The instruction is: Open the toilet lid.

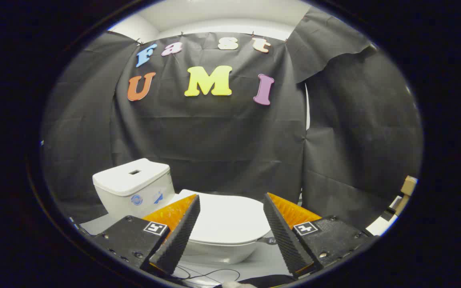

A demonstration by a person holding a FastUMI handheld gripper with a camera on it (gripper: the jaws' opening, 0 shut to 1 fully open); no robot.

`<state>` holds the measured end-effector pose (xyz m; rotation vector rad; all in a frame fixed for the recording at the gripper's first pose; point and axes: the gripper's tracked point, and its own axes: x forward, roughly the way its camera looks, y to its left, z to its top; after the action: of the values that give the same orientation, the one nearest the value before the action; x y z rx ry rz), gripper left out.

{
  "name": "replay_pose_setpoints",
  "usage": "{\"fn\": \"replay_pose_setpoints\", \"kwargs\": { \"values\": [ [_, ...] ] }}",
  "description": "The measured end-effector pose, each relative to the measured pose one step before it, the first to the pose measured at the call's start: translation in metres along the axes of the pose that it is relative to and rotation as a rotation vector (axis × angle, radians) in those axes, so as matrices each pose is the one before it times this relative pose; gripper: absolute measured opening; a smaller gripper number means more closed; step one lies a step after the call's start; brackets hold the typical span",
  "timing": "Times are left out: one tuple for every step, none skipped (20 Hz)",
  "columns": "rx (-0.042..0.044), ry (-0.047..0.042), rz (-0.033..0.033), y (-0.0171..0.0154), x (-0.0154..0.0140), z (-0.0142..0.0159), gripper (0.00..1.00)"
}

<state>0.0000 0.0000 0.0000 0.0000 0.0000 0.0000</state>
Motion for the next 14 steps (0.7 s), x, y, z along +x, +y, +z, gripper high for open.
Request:
{"fn": "replay_pose_setpoints", "kwargs": {
  "values": [
    [0.00129, 0.00170, 0.00185, -0.00009, -0.00030, -0.00030, 1.00],
    [0.00217, 0.00304, 0.00263, 0.00044, 0.00075, -0.00075, 1.00],
    [0.00044, 0.00240, -0.00084, 0.00032, 0.00037, -0.00063, 1.00],
    [-0.00054, 0.00099, -0.00040, -0.00019, 0.00039, -0.00004, 1.00],
    [0.00038, 0.00030, 0.00047, -0.00030, 0.00021, -0.00003, 1.00],
    [-0.00026, -0.00219, -0.00260, -0.00026, -0.00107, 0.00091, 0.99],
    [-0.00063, 0.00027, 0.00121, 0.00012, 0.00067, -0.00051, 0.99],
    [-0.00122, -0.00094, 0.00105, 0.00093, 0.00050, 0.00025, 0.99],
    [0.00044, 0.00146, 0.00014, 0.00022, 0.00018, -0.00028, 1.00],
    [0.00196, 0.00268, 0.00259, 0.00050, 0.00057, -0.00003, 1.00],
    [0.00372, 0.00260, 0.00130, 0.00062, 0.00036, -0.00101, 1.00],
    [0.00181, 0.00067, 0.00203, 0.00055, 0.00003, 0.00124, 1.00],
    [-0.00112, -0.00052, -0.00101, 0.00027, 0.00046, -0.00069, 1.00],
    [-0.00273, -0.00445, 0.00095, 0.00050, 0.00056, 0.00202, 1.00]
  ]
}}
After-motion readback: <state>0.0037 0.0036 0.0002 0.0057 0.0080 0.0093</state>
